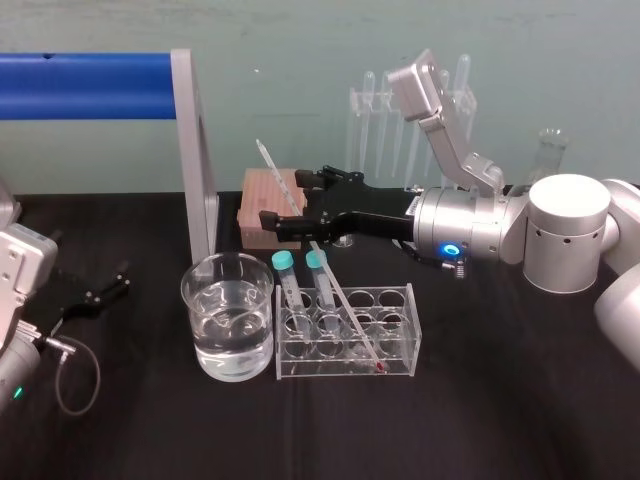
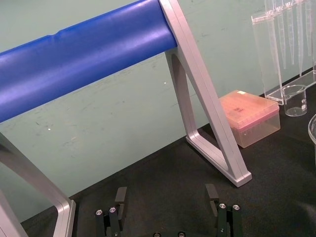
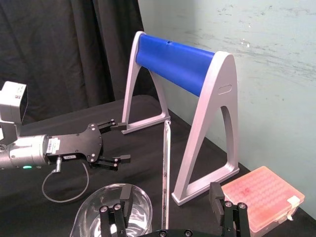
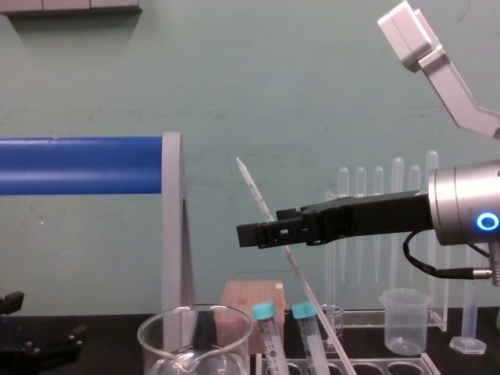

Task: Hold the thermometer with one hand and immerse one end into the beaker, then reinsert it into the test tube rack.

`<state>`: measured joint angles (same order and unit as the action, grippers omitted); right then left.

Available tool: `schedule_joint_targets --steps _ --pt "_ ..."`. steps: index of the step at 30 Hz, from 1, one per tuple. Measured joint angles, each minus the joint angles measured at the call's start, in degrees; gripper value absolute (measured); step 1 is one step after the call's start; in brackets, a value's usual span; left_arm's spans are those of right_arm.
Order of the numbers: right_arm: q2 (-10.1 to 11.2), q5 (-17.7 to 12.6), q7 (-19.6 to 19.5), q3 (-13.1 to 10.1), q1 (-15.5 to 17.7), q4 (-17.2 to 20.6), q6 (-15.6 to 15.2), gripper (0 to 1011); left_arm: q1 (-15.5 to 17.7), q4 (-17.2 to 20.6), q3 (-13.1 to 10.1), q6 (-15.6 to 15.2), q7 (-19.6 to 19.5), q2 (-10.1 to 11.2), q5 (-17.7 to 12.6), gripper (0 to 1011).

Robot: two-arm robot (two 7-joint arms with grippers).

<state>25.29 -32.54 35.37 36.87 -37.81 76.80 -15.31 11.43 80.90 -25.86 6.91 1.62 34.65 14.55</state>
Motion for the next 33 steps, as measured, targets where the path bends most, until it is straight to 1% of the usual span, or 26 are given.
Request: schedule_joint_targets --steps 6,10,12,15,17,18,22,23,25,27,29,30,31,32,33 --pt "0.0 0.0 0.0 0.0 0.0 0.0 0.0 990 0.0 0.0 0.0 0.0 0.0 0.0 0.0 1008" --pt "0.0 -0.1 0.0 0.0 0.0 0.0 -0.1 916 0.0 0.0 0.0 0.0 0.0 0.0 0.0 1008" --pt "0.0 -0.1 -0.1 -0.1 0.1 0.0 -0.1 837 0.0 0.0 0.0 0.0 0.0 0.0 0.0 1008" --pt "0.0 -0.1 -0.1 -0.1 0.1 -0.1 -0.1 787 0.0 0.0 0.0 0.0 0.0 0.0 0.0 1008" --pt "0.0 -0.1 -0.1 -0.1 0.1 -0.1 -0.1 707 0.0 0.0 0.0 0.0 0.0 0.0 0.0 1008" --pt "-0.1 -0.1 -0.1 -0.1 0.1 -0.1 -0.1 650 0.0 0.0 0.0 0.0 0.0 0.0 0.0 1008" --pt "0.0 -0.1 -0.1 -0.1 0.1 -0.1 -0.1 567 0.0 0.0 0.0 0.0 0.0 0.0 0.0 1008" --pt "0.0 -0.1 -0.1 -0.1 0.1 -0.1 -0.1 504 0.0 0.0 0.0 0.0 0.0 0.0 0.0 1008" --pt "0.0 -0.1 -0.1 -0.1 0.1 -0.1 -0.1 465 0.0 0.0 0.0 0.0 0.0 0.0 0.0 1008" --pt "0.0 -0.1 -0.1 -0.1 0.1 -0.1 -0.1 390 0.0 0.0 0.0 0.0 0.0 0.0 0.0 1008" --pt "0.0 -0.1 -0.1 -0.1 0.1 -0.1 -0.1 339 0.0 0.0 0.0 0.0 0.0 0.0 0.0 1008" --pt "0.0 -0.1 -0.1 -0.1 0.1 -0.1 -0.1 279 0.0 0.0 0.0 0.0 0.0 0.0 0.0 1008" --pt "0.0 -0.1 -0.1 -0.1 0.1 -0.1 -0.1 243 0.0 0.0 0.0 0.0 0.0 0.0 0.0 1008" --pt "-0.1 -0.1 -0.1 -0.1 0.1 -0.1 -0.1 243 0.0 0.0 0.0 0.0 0.0 0.0 0.0 1008" --pt "-0.1 -0.1 -0.1 -0.1 0.1 -0.1 -0.1 221 0.0 0.0 0.0 0.0 0.0 0.0 0.0 1008"
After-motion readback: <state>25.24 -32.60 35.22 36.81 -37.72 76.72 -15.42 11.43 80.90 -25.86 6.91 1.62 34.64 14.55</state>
